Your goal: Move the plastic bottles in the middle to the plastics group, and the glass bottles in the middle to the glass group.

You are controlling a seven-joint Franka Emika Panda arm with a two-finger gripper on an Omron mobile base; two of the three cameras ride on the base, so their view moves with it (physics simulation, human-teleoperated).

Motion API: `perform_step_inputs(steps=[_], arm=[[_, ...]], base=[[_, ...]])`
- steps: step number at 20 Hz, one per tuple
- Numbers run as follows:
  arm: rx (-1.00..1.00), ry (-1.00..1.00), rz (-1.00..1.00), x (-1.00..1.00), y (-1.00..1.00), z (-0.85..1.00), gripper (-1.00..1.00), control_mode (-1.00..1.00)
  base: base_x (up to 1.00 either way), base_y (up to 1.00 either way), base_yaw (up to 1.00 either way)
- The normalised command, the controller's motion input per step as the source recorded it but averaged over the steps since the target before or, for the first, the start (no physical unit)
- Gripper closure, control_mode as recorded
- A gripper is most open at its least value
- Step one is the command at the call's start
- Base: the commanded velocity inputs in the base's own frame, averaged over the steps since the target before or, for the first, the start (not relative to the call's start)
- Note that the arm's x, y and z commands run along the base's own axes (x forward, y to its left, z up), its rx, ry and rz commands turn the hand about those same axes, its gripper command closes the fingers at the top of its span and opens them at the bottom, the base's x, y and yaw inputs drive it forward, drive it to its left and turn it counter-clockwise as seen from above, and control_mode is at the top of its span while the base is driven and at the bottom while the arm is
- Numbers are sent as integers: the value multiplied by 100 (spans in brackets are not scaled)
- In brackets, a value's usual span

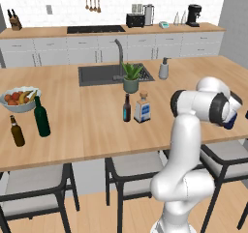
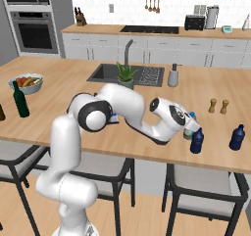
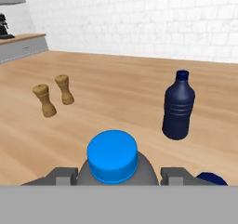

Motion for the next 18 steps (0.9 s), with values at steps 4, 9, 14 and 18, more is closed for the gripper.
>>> perform_step_inputs(steps=[4,9,14,18], arm=[[-7,0,0,-9,0,-33,100,-100],[0,0,0,0,0,-32,100,-100],[0,0,0,0,0,-30,100,-100],[0,-2,0,0,0,-37,100,-100]], base=[[0,0,0],[0,0,0],[0,0,0],[0,0,0]])
